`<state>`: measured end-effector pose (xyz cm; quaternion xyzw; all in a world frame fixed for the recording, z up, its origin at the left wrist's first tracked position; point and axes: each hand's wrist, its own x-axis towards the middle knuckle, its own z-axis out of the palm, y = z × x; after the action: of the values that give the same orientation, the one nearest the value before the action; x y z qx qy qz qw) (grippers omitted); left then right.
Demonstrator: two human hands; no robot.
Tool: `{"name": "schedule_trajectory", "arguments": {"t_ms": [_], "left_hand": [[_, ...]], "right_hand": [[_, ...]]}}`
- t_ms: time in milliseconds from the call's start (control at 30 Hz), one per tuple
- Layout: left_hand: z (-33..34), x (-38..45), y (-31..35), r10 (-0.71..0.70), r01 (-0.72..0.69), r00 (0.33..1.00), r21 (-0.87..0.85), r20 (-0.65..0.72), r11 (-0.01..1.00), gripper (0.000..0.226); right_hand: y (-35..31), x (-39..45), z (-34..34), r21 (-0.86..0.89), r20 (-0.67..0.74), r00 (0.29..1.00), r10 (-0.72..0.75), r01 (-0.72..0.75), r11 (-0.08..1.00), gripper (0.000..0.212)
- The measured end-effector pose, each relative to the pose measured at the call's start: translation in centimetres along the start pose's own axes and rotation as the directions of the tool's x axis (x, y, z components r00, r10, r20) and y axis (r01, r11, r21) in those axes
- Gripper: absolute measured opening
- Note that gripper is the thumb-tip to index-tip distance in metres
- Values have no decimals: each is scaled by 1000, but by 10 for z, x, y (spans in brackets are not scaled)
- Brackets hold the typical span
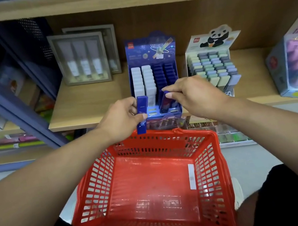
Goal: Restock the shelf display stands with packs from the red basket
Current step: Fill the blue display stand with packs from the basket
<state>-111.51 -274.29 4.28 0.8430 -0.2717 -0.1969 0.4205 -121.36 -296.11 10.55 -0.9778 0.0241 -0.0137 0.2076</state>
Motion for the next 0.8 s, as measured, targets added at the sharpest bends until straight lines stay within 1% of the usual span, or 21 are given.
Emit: {"name": "schedule_trajectory", "arguments": {"t_ms": [67, 133, 167, 267, 300, 400, 467, 567, 633, 700, 800], "left_hand": [[0, 1, 2, 9, -9, 1000, 13, -5, 1000, 21], [1, 2, 3, 15, -14, 1000, 30, -14, 999, 22], [1, 2, 4, 13, -13, 1000, 35, -16, 999, 23], [2, 1, 5, 18, -18, 1000, 26, -12, 1000, 25], [2, 0, 6, 16, -16, 1000, 20, -8, 1000, 24], [3, -2, 8, 6, -6, 1000, 16, -1, 1000, 24], [3, -3, 9, 8, -8, 1000, 22, 10, 1000, 26], [0, -5, 12, -2, 2, 1000, 19, 30, 1000, 32], [-2, -6, 15, -9, 9, 1000, 7, 29, 1000, 43], [-2, -7, 17, -9, 9, 1000, 1, 29, 1000, 50], [0, -8, 19, -8, 9, 1000, -23, 29, 1000, 48]], "right_hand": [[2, -1, 0, -37, 22, 1000, -2, 3, 999, 35], [4, -4, 2, -33, 15, 1000, 14, -14, 999, 32], [4, -5, 3, -22, -15, 1000, 21, -22, 1000, 30], [5, -6, 5, 23, -185, 982, 45, -42, 999, 17], [4, -5, 5, 36, -223, 973, 57, -50, 998, 13], [5, 0, 8, 32, -275, 960, 48, -40, 999, 9], [4, 4, 9, 11, -282, 959, 28, -26, 1000, 10], [2, 6, 11, -18, -218, 976, 19, -24, 1000, 14], [1, 6, 13, -21, -191, 981, 18, -23, 1000, 16], [1, 6, 12, -39, -192, 981, 19, -26, 999, 16], [-1, 5, 7, -28, -232, 973, 12, -19, 999, 19]]}}
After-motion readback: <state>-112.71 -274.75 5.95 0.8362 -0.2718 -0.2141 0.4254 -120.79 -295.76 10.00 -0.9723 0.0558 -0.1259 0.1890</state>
